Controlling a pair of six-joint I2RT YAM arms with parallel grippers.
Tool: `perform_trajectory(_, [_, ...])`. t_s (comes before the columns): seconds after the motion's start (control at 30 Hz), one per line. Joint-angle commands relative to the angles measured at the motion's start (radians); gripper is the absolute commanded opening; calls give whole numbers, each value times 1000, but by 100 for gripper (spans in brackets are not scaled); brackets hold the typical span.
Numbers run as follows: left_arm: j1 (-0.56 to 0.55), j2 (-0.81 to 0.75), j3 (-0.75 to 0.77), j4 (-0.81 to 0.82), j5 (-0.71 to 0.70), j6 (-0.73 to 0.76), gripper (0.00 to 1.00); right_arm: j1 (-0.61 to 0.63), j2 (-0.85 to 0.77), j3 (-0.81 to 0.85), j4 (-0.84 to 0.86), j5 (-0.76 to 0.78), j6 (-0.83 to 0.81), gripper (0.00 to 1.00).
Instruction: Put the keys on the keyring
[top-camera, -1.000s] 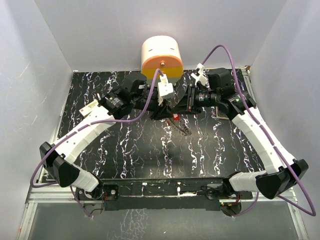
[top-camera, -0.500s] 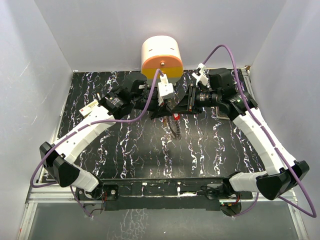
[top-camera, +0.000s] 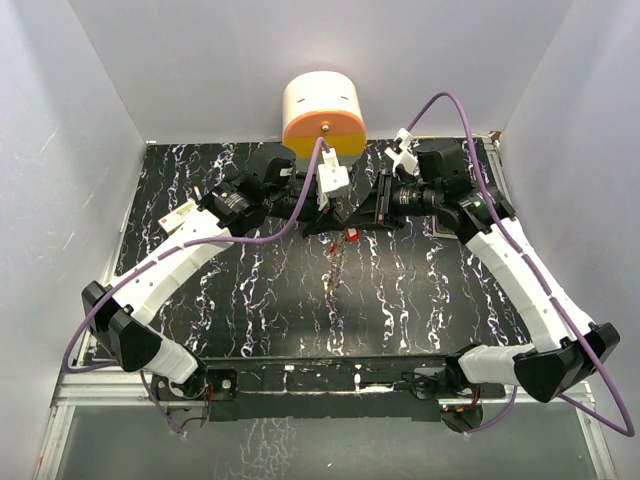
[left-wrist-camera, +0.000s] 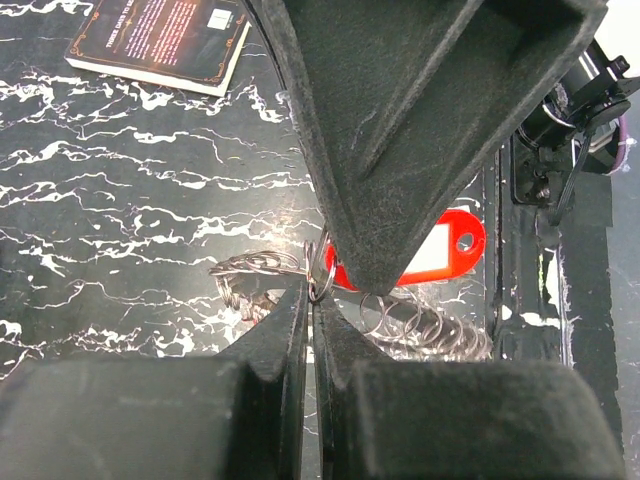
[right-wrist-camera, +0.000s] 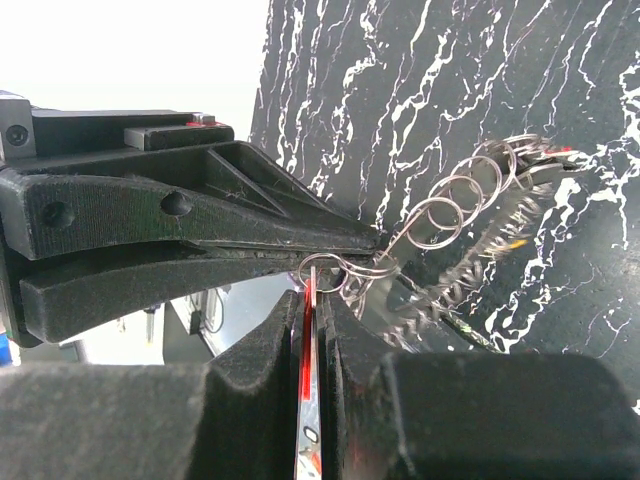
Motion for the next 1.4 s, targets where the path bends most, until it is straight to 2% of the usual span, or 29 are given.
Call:
perform_trajectory(0.0, [-8, -29, 26, -11, 13, 23, 0, 3, -59, 5, 102, 35, 39, 8])
perform_trajectory(0.83, [-7, -79, -3, -5, 0, 28, 0, -8, -251, -263, 293, 195, 297, 8])
perform_trajectory(1.33, [-7, -83, -4, 11, 15, 7, 0, -9, -388, -534, 435, 228, 450, 8])
perform_trajectory(1.37, [-7, -83, -4, 11, 17, 7, 0, -10, -396, -555, 508, 211, 504, 8])
